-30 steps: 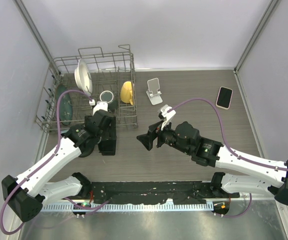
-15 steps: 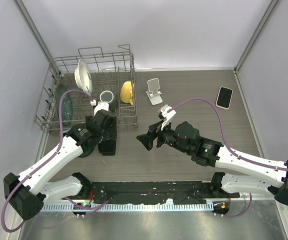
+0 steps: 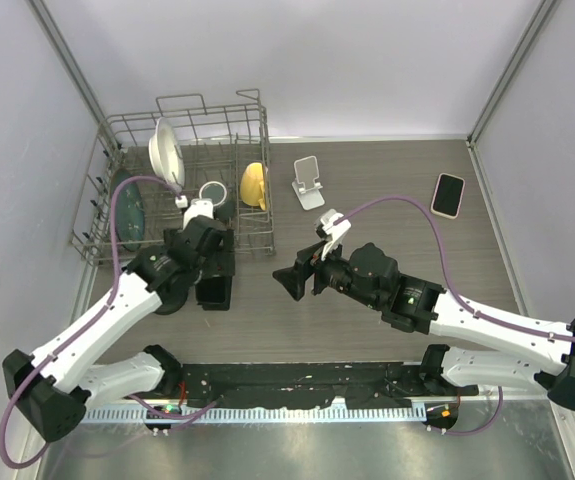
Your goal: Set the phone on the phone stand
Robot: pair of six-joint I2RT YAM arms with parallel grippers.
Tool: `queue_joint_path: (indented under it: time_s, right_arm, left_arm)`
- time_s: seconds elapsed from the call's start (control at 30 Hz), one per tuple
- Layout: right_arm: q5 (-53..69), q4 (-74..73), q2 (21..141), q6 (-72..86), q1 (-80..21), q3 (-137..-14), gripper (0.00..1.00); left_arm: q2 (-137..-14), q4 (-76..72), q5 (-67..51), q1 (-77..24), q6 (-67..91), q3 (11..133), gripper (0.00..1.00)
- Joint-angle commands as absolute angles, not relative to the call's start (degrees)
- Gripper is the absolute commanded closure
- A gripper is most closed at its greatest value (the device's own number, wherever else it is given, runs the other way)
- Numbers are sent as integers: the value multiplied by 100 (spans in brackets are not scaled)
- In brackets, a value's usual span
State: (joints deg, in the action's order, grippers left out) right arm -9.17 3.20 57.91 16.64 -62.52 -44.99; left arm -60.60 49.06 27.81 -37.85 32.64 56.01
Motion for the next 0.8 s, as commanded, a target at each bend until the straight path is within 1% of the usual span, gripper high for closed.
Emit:
queue_joint_path:
  time_s: [0.0, 0.17, 0.27, 0.3, 0.37, 0.4, 0.43, 0.57, 0.63, 0.77]
  right_arm:
    - [-1064, 580, 5880, 1679, -6240, -4553, 19]
    - [-1195, 492, 6011, 1898, -5978, -4658, 19]
    - [-959, 387, 6221, 2188, -5320, -4737, 19]
    - [-775, 300, 6327, 2275, -4761, -4763, 19]
    - [-291, 281, 6547, 2399, -4230, -4877, 19]
    - [-238, 255, 6835, 2339, -3819, -4930, 19]
    - [-272, 246, 6986, 2077, -3710, -5009, 19]
    - [-1079, 254, 7952, 1021, -3463, -5729, 19]
    - [-1230, 264, 8664, 774, -3280, -6228, 19]
    - [-802, 185, 9762, 651, -2875, -7065, 19]
  left_arm:
    - [-5704, 4737, 2690, -3762, 3296, 5906, 0]
    - [-5397, 4764, 2357, -3762, 3138, 6380, 0]
    - [-5063, 4467, 1847, -3762, 2919, 6548, 0]
    - [-4975, 4352, 1698, -3762, 2866, 6565, 0]
    - [-4747, 3958, 1214, -3762, 2778, 6548, 0]
    - [-4676, 3825, 1056, -3762, 2760, 6496, 0]
    - [-4632, 3693, 820, -3762, 2734, 6452, 0]
    - [-4430, 2840, 484, -3762, 2689, 6083, 0]
    - [-4403, 2481, 378, -3762, 2602, 5942, 0]
    - [-4403, 2268, 448, -3762, 2251, 5757, 0]
